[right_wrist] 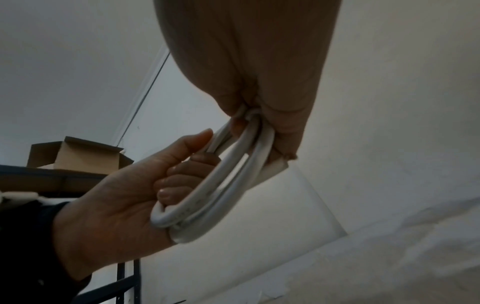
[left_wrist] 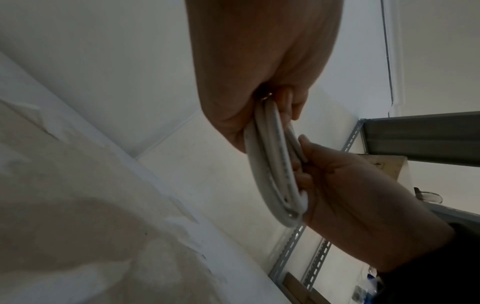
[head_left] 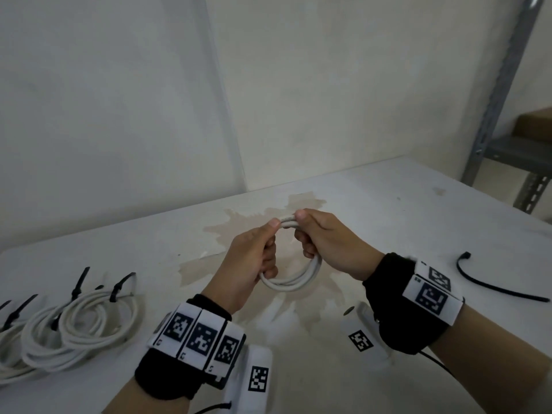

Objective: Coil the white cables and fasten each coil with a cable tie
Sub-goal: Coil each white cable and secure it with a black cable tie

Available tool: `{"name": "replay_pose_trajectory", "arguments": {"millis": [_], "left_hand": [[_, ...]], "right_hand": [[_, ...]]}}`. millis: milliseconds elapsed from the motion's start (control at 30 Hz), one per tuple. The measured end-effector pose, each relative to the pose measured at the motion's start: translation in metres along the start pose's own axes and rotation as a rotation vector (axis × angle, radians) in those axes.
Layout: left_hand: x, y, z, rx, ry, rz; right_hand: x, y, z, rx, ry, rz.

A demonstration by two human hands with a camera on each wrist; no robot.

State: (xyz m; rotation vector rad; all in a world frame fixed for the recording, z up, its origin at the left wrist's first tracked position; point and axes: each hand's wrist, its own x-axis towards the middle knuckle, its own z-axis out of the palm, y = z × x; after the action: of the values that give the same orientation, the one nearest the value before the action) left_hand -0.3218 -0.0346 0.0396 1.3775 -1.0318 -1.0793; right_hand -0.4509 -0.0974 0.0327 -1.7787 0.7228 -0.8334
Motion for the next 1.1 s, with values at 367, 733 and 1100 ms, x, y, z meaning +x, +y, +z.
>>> {"name": "replay_pose_trajectory", "arguments": {"millis": [367,733,1100], "left_hand": [[0.013,-0.006,0.041,-0.022,0.024,-0.004],[0.023,-0.012,0.063,-0.051,0.011,-0.022],[0.022,-0.011,0.051,-0.066,0.052,-0.021]], "right_hand": [[-0.044,0.036,-0.108,-0.444,0.115,0.353],[-0.077,0.069,-0.173,-1.026,-0.001,0.767],[-0.054,0.059,-0.143,-1.007,0.005,0.698]]}}
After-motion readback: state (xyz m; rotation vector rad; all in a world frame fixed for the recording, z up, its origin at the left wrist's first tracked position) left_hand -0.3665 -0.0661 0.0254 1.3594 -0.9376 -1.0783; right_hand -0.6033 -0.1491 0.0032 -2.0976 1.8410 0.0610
